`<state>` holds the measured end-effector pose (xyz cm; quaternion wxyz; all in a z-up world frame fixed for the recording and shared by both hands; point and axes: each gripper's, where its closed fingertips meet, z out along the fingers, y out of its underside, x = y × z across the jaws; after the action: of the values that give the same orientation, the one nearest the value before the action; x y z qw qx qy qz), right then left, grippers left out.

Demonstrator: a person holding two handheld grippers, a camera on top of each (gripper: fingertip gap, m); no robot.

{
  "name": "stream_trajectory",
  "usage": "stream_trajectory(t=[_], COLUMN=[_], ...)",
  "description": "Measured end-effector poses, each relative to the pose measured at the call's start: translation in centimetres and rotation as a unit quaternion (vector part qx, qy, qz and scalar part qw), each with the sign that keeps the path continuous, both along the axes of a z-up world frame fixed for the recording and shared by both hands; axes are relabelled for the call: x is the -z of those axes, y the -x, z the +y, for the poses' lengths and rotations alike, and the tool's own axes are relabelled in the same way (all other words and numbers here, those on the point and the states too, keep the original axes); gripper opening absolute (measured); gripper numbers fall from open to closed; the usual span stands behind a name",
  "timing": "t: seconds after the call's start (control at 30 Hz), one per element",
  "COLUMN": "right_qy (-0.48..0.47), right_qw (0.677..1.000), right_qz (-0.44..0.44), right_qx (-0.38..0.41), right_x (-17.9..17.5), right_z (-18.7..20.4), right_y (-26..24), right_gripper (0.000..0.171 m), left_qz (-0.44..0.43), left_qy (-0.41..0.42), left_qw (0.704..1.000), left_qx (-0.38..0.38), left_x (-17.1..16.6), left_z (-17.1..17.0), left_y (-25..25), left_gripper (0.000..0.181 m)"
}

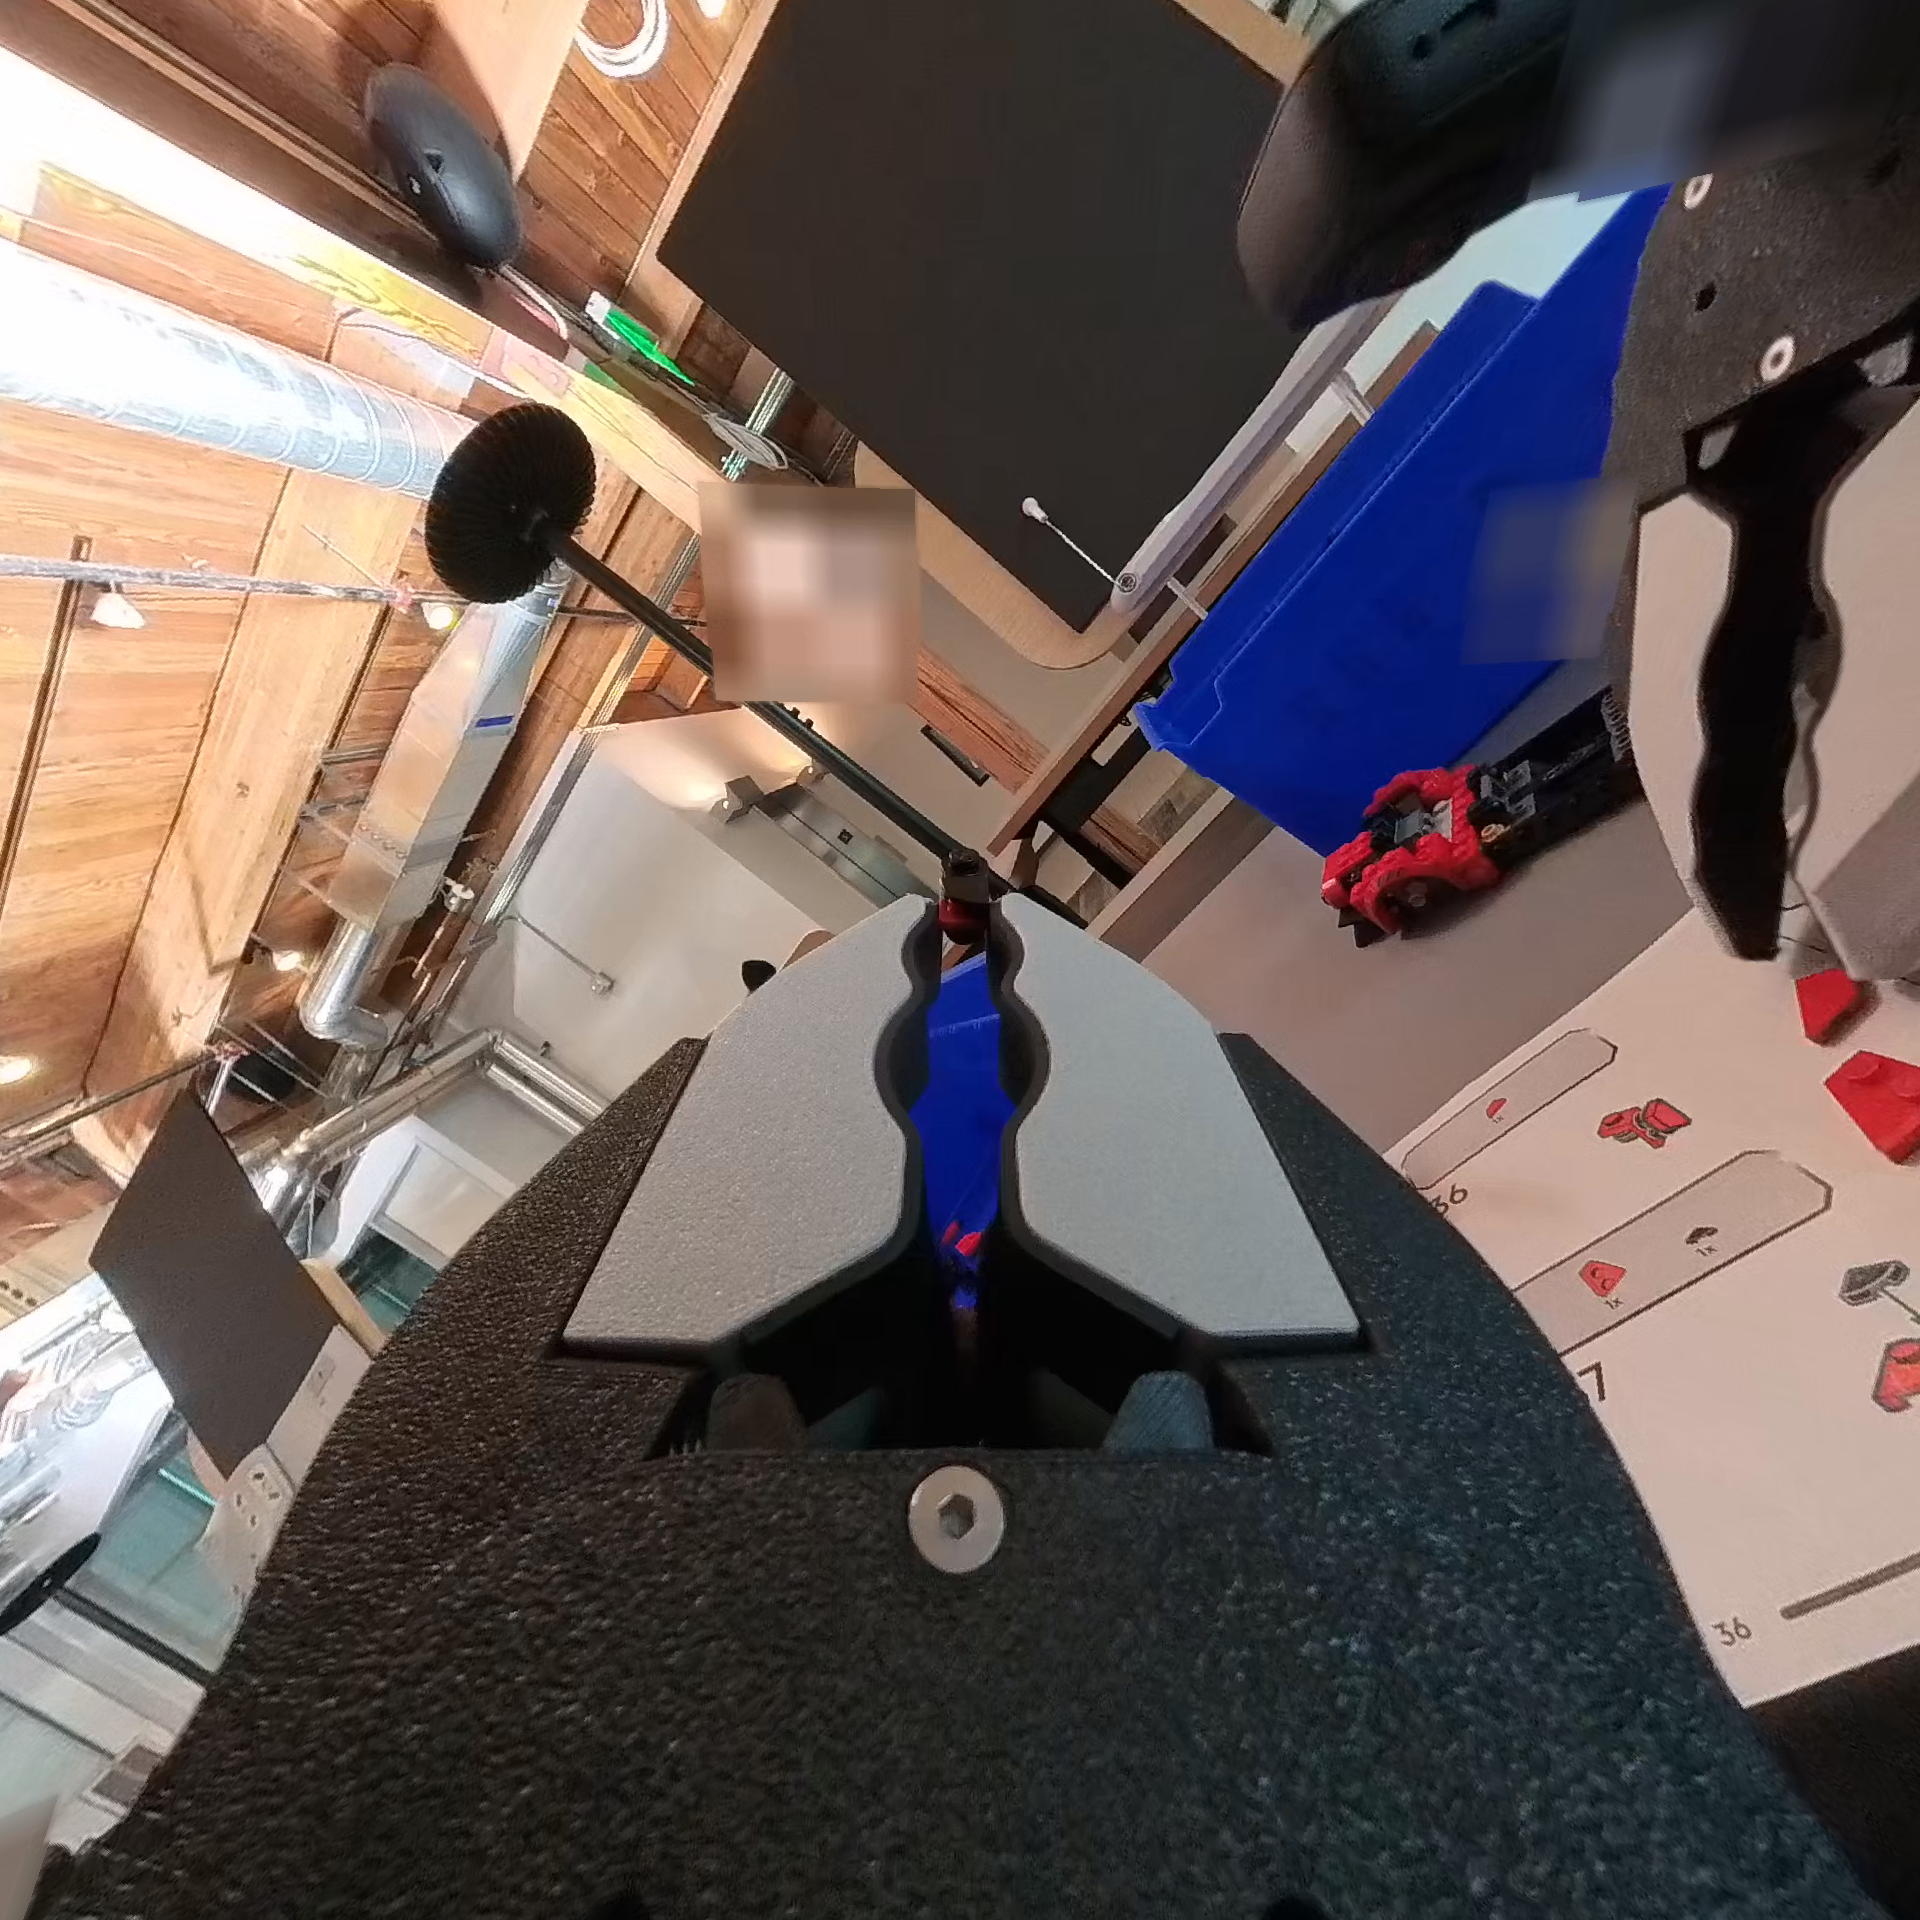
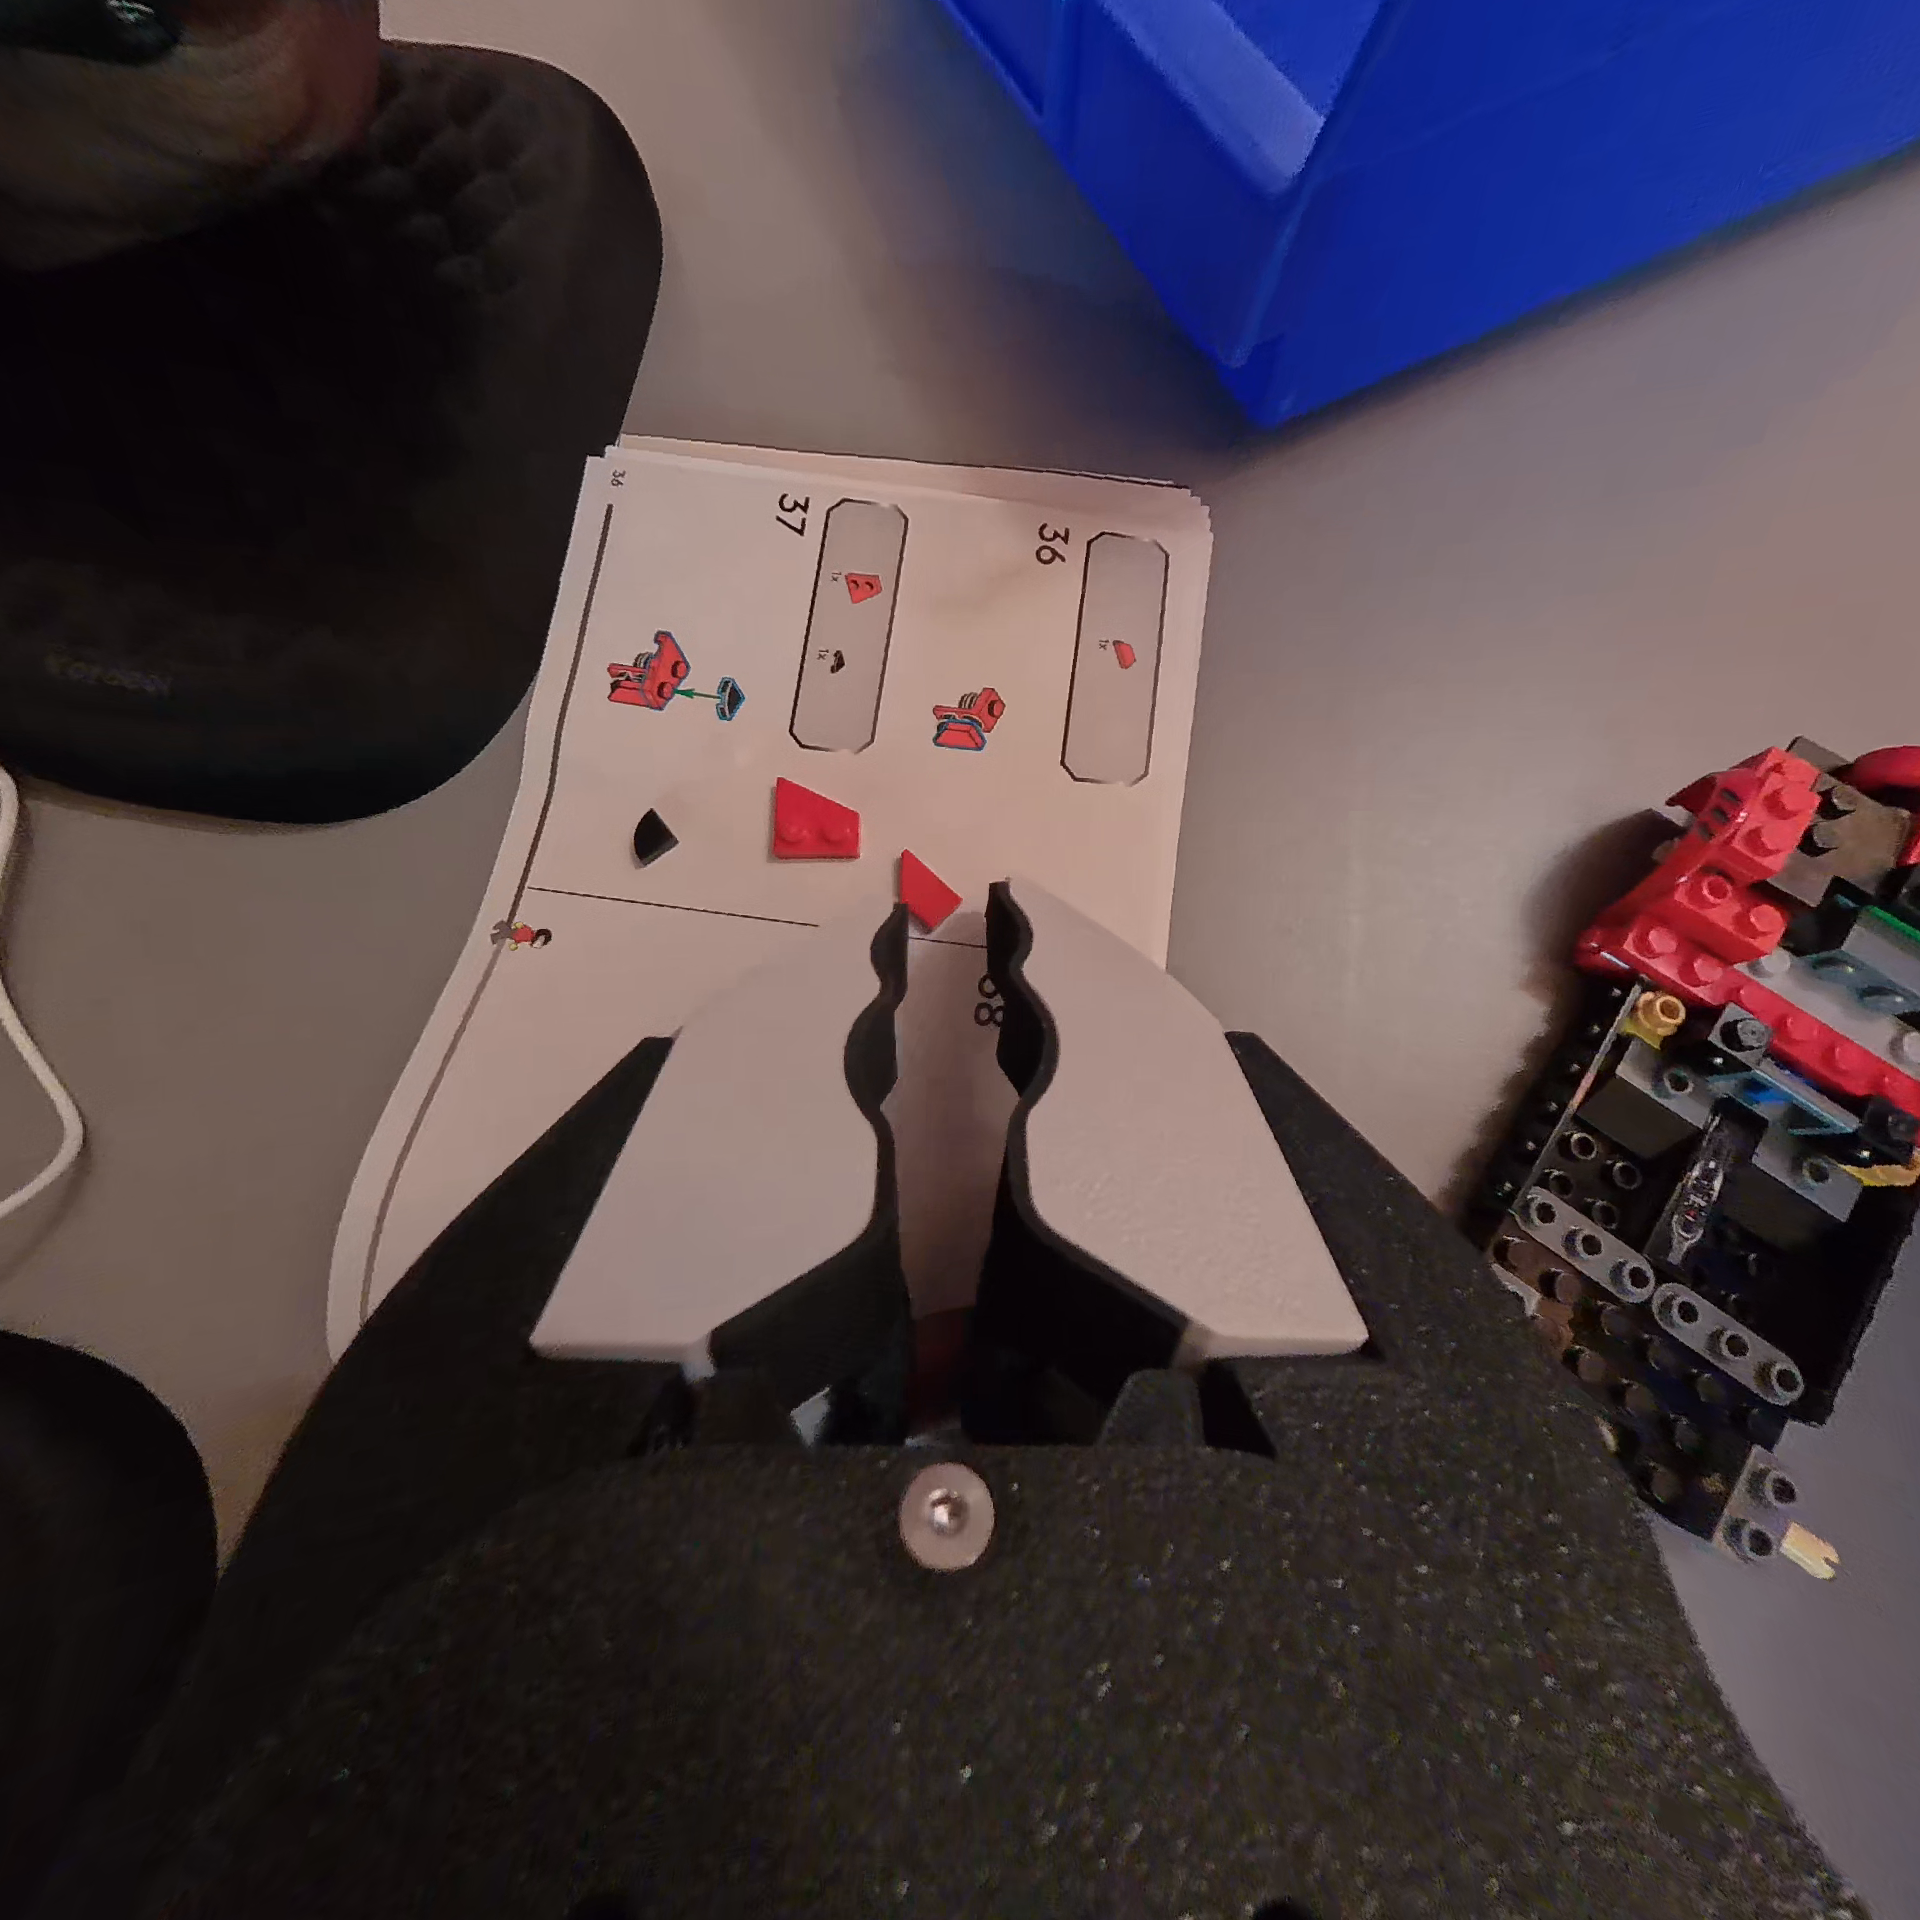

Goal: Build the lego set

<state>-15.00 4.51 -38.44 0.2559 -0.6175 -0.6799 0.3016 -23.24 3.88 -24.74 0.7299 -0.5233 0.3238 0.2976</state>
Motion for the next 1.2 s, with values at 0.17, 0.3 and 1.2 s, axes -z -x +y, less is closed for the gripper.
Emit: stream_trajectory(t=[0.17,0.3,1.2], right_qy=[-0.002,0.000,-0.010], right_qw=[1.000,1.000,1.000], right_qz=[-0.009,-0.015,-0.021], right_qx=[0.003,0.001,-0.003], right_x=[0.03,-0.07,0.28], right_z=[-0.14,-0.41,-0.47], right_y=[0.25,0.30,0.25], right_gripper=[0.016,0.018,0.009], left_qz=[-0.012,-0.018,-0.019], left_qy=[0.001,0.003,0.010], left_qw=[1.000,1.000,1.000], left_qx=[0.001,0.002,0.004], left_x=[-0.11,-0.18,0.11], left_z=[0.21,0.17,0.29], left_y=[0.09,0.18,0.19], left_gripper=[0.007,0.007,0.007])
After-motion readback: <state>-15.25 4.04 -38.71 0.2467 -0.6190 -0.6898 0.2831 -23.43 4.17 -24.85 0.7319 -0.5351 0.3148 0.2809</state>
